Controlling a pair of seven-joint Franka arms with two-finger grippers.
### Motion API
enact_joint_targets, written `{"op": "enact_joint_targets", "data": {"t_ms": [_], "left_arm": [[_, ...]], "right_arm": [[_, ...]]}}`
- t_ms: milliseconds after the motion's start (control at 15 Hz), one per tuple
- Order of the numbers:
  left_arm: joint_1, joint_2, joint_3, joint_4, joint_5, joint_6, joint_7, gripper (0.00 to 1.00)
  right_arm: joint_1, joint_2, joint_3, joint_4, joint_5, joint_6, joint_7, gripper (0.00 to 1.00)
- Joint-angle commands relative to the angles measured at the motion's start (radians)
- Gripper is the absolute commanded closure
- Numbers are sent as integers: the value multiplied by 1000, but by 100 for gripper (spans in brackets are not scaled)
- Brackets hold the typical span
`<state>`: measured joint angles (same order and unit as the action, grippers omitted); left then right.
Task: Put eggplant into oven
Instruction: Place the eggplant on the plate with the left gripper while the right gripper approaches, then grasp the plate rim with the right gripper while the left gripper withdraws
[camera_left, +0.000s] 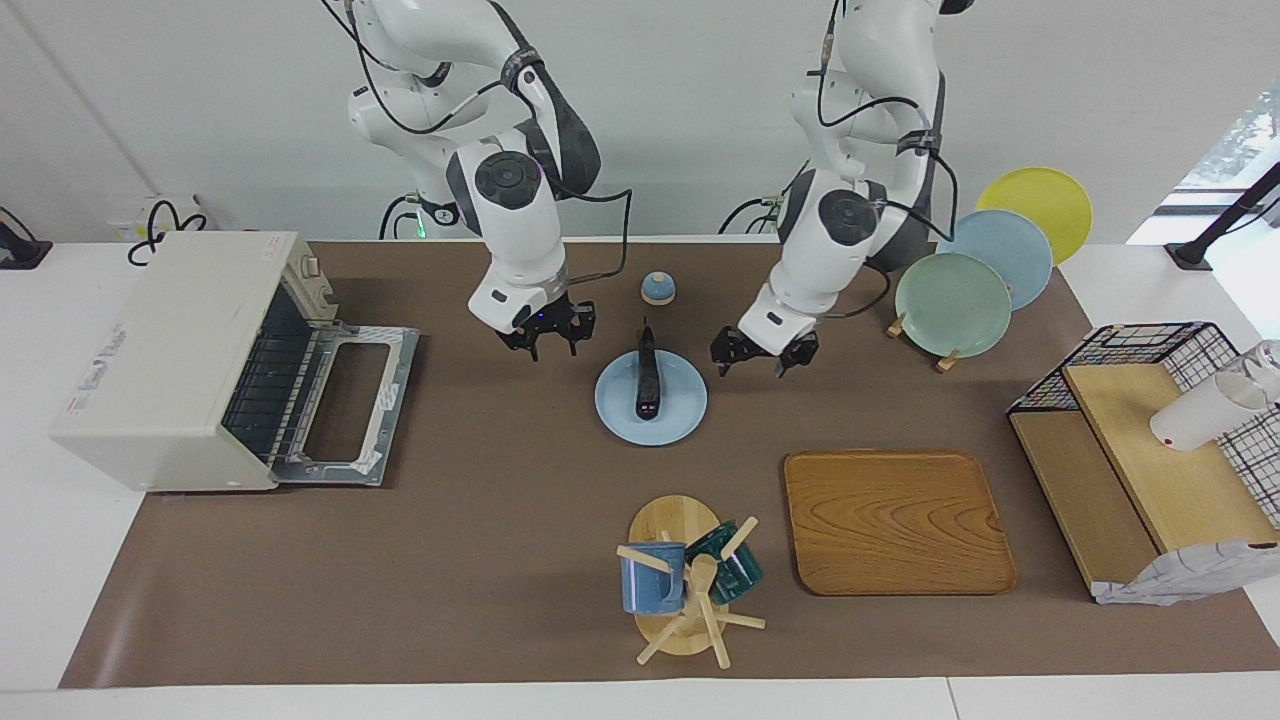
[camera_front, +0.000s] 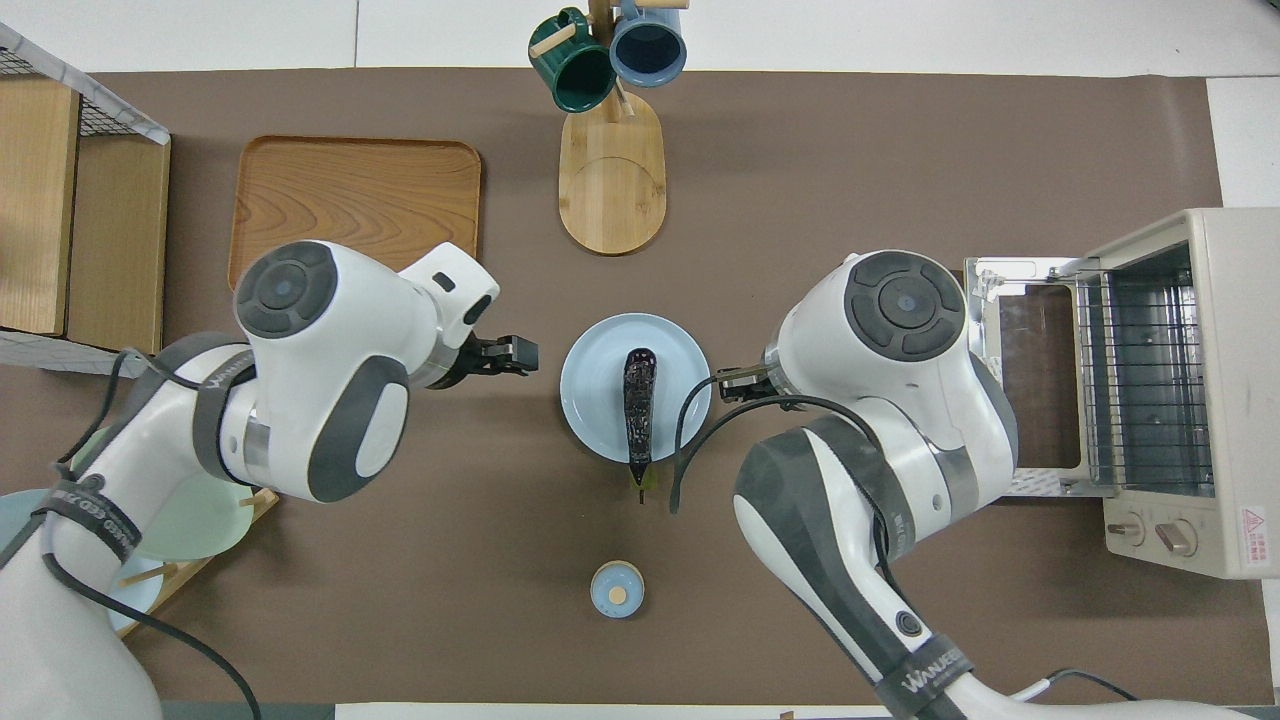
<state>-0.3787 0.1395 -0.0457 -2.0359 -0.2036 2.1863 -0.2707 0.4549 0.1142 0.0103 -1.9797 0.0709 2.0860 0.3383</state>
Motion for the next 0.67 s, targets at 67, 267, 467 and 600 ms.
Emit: {"op": "enact_joint_targets", "data": {"t_ms": [67,267,467,600], "left_arm": [[147,0,-8,63,-53,-103,183,0],[243,9,-5,112,-53,-183,302,0],[329,9,-5,121,-48,-214,425,0],[371,11,-5,147,-36,-253,462,0]], "right_arm": [[174,42,8,8,21,213,123,41],[309,287,4,277,-22,227,270,43],[332,344,10,273,-216,270,272,48],[340,338,8,252,-226,278,272,48]]}}
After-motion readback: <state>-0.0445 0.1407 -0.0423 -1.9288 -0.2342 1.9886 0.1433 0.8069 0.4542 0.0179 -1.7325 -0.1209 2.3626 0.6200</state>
